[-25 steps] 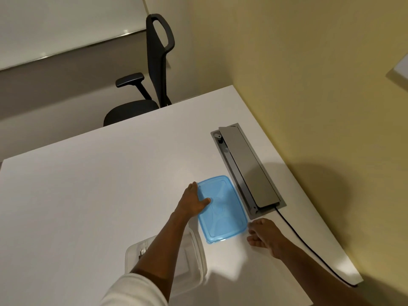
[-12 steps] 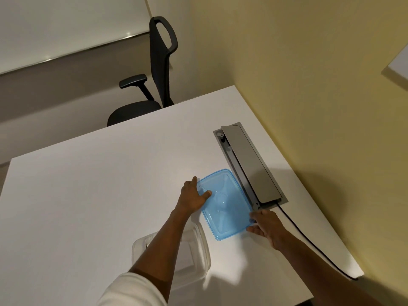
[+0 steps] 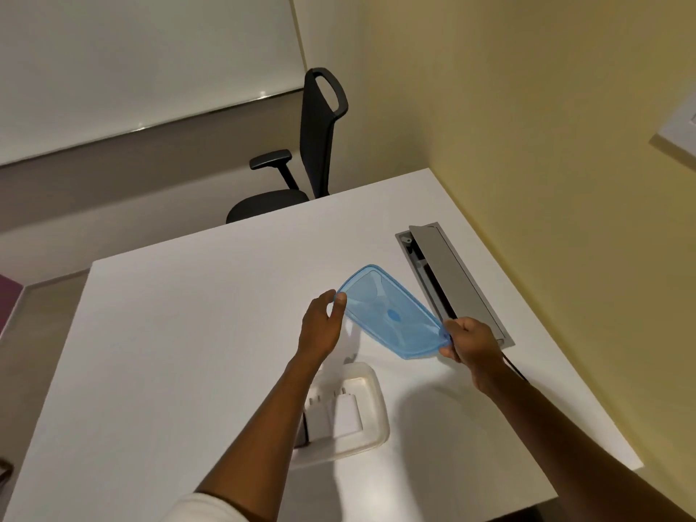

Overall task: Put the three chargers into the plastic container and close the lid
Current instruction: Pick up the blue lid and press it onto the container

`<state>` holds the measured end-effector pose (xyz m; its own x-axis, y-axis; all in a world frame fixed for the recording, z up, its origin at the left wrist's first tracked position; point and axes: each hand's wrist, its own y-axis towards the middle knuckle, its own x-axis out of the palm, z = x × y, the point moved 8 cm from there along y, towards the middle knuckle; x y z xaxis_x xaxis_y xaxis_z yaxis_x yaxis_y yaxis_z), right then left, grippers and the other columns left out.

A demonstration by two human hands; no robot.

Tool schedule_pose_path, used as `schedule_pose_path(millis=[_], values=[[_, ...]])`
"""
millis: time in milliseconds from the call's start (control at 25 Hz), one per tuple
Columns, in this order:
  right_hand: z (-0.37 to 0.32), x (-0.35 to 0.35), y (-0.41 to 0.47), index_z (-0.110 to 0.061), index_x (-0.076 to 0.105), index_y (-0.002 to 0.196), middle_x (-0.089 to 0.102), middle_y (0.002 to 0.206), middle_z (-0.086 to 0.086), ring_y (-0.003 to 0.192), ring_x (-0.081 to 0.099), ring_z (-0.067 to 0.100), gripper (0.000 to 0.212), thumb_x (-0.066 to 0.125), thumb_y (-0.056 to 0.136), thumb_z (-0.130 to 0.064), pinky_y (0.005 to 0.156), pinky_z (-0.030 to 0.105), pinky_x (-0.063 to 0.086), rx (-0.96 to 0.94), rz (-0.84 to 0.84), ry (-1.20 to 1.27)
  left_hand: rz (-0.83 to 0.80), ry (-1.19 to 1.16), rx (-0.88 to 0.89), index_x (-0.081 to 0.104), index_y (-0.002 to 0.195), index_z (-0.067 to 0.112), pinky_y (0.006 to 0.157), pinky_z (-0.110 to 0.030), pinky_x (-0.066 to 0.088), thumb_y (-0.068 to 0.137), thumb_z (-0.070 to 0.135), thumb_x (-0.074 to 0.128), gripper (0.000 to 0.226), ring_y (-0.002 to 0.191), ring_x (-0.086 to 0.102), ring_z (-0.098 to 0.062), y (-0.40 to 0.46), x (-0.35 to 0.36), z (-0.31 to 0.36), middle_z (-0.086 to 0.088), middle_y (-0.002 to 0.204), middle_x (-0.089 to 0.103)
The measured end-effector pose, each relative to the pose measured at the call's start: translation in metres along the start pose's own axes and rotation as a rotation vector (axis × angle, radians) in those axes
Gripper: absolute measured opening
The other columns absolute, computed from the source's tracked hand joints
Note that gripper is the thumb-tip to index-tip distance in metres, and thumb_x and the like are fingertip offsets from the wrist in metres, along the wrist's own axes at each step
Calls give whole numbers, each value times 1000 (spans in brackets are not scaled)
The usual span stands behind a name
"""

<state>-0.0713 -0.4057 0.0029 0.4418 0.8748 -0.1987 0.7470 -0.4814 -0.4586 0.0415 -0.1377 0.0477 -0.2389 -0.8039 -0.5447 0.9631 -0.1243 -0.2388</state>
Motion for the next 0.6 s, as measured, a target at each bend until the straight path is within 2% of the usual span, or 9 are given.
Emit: schedule_pose_path(millis=[160,320,400,520,600], values=[[-9,17,-35,-1,64,81,66,76,13,65,66,24,20,60,90,-19,66,35,56,-28,-25,-57,53,-102,-24,52,137,24,101,-28,36,98,57,32,55,130,50,-18,-30,-35,-12,1,142,55],[-9,35,-65,-11,67,76,70,79,10,72,68,25,14,62,86,-19,71,41,57,-108,-74,-142,48,-184,-61,55,132,30,102,-28,36,96,61,35,52,125,51,-13,-62,-62,-37,6,137,58],[-4,47,-80,-18,69,78,70,82,4,77,68,24,11,62,86,-20,70,39,55,-149,-95,-203,33,-224,-97,57,132,30,103,-27,36,96,58,39,49,126,51,-13,-77,-71,-54,7,136,59],[6,65,-102,-22,67,82,69,90,-1,82,67,22,10,60,88,-19,61,25,49,-210,-112,-318,15,-299,-124,61,128,30,97,-23,36,97,51,45,40,123,53,-11,-98,-79,-72,7,132,60],[15,76,-114,-21,65,85,67,94,0,84,66,21,10,60,89,-13,61,24,50,-239,-110,-385,-11,-346,-152,59,132,28,96,-21,37,99,44,45,39,121,53,-8,-107,-79,-85,7,136,59]])
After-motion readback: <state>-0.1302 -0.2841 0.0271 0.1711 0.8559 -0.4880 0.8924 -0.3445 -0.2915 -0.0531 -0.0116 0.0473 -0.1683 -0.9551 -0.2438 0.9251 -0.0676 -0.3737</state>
